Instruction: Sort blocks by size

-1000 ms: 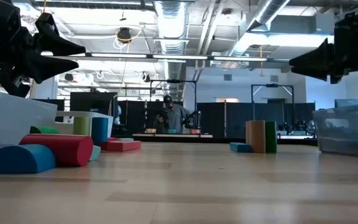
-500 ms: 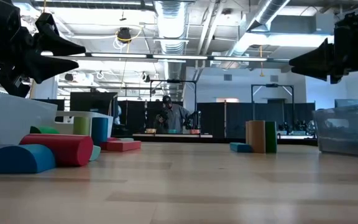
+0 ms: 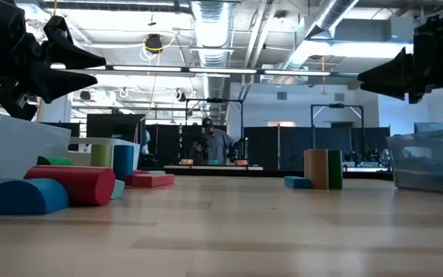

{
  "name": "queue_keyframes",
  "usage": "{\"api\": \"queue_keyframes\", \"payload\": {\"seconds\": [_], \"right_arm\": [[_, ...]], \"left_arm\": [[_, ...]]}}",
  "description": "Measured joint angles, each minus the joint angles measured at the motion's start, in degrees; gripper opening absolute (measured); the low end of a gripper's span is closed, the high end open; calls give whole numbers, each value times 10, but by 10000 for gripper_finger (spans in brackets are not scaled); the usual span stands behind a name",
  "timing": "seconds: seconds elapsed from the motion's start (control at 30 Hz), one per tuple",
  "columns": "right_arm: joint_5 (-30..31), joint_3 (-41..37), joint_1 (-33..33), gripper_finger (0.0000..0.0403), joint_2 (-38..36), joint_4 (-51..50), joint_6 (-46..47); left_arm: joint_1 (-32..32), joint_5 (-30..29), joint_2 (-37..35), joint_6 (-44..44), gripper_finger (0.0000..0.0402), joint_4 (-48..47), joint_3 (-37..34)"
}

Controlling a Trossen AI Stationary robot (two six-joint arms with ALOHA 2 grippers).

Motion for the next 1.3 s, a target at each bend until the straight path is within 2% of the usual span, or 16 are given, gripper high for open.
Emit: {"api": "queue_keyframes", "payload": {"seconds": [1.0, 1.3], "right_arm": [[0, 0, 0, 239, 0, 0, 0], [0, 0, 0, 239, 0, 0, 0]], "left_arm": [[0, 0, 0, 0, 185, 0, 0], [4, -21, 1, 9, 185, 105, 0]]}}
